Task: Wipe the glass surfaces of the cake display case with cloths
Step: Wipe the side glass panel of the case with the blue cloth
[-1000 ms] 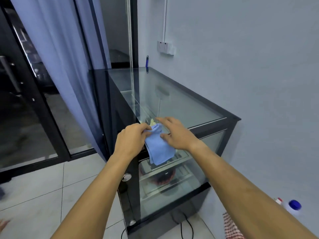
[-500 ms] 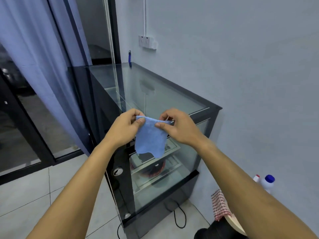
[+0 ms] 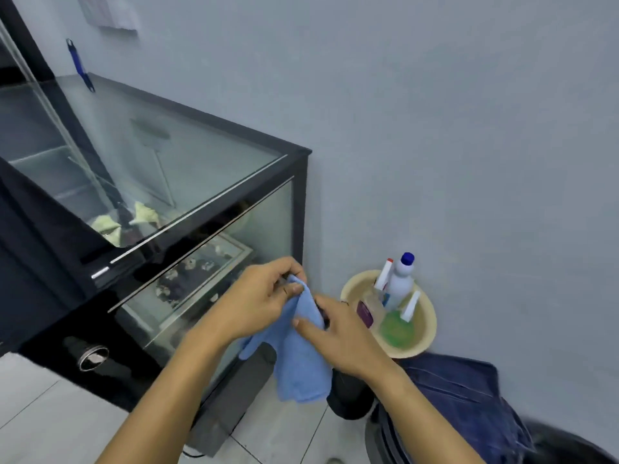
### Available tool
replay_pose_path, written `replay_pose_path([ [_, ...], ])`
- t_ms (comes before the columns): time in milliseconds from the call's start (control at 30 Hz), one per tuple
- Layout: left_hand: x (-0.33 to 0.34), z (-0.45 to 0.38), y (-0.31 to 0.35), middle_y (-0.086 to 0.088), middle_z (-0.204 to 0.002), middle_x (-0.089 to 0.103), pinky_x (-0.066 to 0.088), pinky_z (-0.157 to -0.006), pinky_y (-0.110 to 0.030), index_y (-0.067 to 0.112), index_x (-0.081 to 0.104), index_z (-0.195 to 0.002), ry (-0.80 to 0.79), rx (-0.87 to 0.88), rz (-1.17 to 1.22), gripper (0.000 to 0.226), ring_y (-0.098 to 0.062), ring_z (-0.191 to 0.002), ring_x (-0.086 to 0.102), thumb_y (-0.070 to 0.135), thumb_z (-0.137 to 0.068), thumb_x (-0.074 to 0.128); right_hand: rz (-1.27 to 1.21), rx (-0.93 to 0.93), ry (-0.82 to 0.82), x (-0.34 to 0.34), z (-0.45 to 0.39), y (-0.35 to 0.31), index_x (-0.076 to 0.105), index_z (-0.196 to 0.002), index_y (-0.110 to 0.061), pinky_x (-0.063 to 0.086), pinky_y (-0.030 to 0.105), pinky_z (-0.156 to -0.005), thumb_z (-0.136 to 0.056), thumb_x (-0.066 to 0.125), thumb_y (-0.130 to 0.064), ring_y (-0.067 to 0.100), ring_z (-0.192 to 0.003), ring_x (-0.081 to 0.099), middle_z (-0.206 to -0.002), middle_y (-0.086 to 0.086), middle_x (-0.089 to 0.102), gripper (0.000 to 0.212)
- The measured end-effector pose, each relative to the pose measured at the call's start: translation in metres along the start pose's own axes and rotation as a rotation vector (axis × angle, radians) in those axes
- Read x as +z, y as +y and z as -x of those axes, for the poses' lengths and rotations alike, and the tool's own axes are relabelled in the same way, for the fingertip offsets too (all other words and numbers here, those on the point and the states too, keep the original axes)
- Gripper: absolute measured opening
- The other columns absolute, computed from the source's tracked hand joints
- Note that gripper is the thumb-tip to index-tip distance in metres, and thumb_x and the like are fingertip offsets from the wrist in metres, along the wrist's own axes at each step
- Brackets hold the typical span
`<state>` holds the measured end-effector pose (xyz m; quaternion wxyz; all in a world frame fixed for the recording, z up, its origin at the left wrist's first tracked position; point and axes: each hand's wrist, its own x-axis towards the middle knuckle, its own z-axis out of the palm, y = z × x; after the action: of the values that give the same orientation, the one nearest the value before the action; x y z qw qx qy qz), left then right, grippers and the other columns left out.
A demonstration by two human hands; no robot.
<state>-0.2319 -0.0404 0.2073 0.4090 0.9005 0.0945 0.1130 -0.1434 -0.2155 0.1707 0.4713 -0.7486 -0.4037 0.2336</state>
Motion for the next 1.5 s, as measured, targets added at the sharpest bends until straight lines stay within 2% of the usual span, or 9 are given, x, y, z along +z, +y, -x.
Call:
replay_pose_path([
  [133,0.059,-0.029,-0.018,0.011,-0.103,0.073,0.053,-0.080,-0.022,0.037,0.064,-0.118,-0.319,-0.171,0.270,0.045,-0.004,-0.094,0.069,0.065,-0.083,0.069,-0.125,0.172,0.072,-0.018,0.026,0.048,0.063,-0.081,-0.024,0.039,0.024,-0.063,-0.102,0.059,-0.024,0.004,-0.066,0.048,-0.070,-0.013,0.054,0.021],
  [267,0.125,-0.047,-0.062,0.000,-0.093,0.074,0.054,-0.079,-0.033,0.020,0.072,-0.100,-0.754,-0.287,0.150,0.035,-0.005,-0.082,0.062,0.052,-0.088,0.077,-0.322,0.352,0.201,-0.041,0.044,0.092,0.076,-0.091,-0.021,0.053,0.025,-0.080,-0.104,0.057,-0.011,0.004,-0.085,0.066,-0.091,-0.005,0.075,0.025],
  [333,0.147,-0.053,-0.077,0.004,-0.076,0.069,0.049,-0.072,-0.031,0.016,0.069,-0.083,-0.704,-0.357,0.177,0.024,-0.005,-0.069,0.058,0.035,-0.093,0.078,-0.403,0.437,0.235,-0.052,0.053,0.117,0.078,-0.100,-0.024,0.055,0.030,-0.089,-0.106,0.057,-0.020,0.007,-0.098,0.071,-0.103,-0.008,0.078,0.022],
  [533,0.194,-0.063,-0.090,-0.022,-0.113,0.074,0.053,-0.104,-0.048,0.003,0.074,-0.115,-0.387,-0.597,0.605,0.054,-0.022,-0.102,0.069,0.052,-0.092,0.074,-0.480,0.671,0.369,-0.068,0.076,0.185,0.072,-0.112,-0.016,0.056,0.021,-0.074,-0.105,0.058,-0.028,0.014,-0.096,0.074,-0.102,-0.002,0.079,0.019],
  [700,0.247,-0.041,-0.082,0.009,-0.077,0.071,0.049,-0.070,-0.025,0.027,0.072,-0.080,-0.205,-0.646,0.507,0.027,-0.005,-0.073,0.061,0.024,-0.104,0.062,-0.515,0.764,0.344,-0.060,0.092,0.220,0.070,-0.117,-0.028,0.055,0.018,-0.074,-0.107,0.053,-0.020,0.003,-0.099,0.072,-0.104,-0.016,0.077,0.021],
  [867,0.273,-0.072,-0.085,0.004,-0.070,0.059,0.039,-0.061,-0.027,0.018,0.068,-0.081,-0.225,-0.557,0.411,0.027,-0.007,-0.064,0.050,0.032,-0.104,0.063,-0.616,0.784,0.363,-0.075,0.089,0.249,0.072,-0.121,-0.024,0.049,0.015,-0.060,-0.109,0.051,-0.019,0.003,-0.075,0.069,-0.100,-0.007,0.078,0.024],
  [967,0.283,-0.108,-0.089,0.009,-0.074,0.061,0.042,-0.066,-0.030,0.012,0.067,-0.092,-0.225,-0.515,0.309,0.027,-0.004,-0.066,0.052,0.036,-0.104,0.062,-0.627,0.767,0.409,-0.093,0.076,0.270,0.069,-0.126,-0.025,0.058,0.028,-0.076,-0.108,0.053,-0.019,0.012,-0.093,0.074,-0.113,-0.004,0.077,0.025],
  [1100,0.295,-0.135,-0.106,0.007,-0.112,0.068,0.049,-0.078,-0.035,0.025,0.055,-0.134,-0.274,-0.466,-0.046,0.033,-0.018,-0.098,0.065,0.041,-0.105,0.055,-0.453,0.870,0.456,-0.105,0.065,0.302,0.047,-0.135,-0.025,0.053,0.023,-0.077,-0.100,0.064,-0.013,0.012,-0.099,0.069,-0.112,-0.001,0.070,0.040],
  [1500,0.304,-0.092,-0.143,0.003,-0.134,0.061,0.040,-0.099,-0.036,0.022,0.067,-0.123,-0.325,0.081,-0.491,0.047,-0.022,-0.126,0.054,0.020,-0.080,0.048,0.174,0.677,0.509,-0.076,0.066,0.317,0.052,-0.123,-0.028,0.048,0.030,-0.087,-0.095,0.063,-0.018,0.010,-0.107,0.056,-0.119,-0.012,0.057,0.031],
])
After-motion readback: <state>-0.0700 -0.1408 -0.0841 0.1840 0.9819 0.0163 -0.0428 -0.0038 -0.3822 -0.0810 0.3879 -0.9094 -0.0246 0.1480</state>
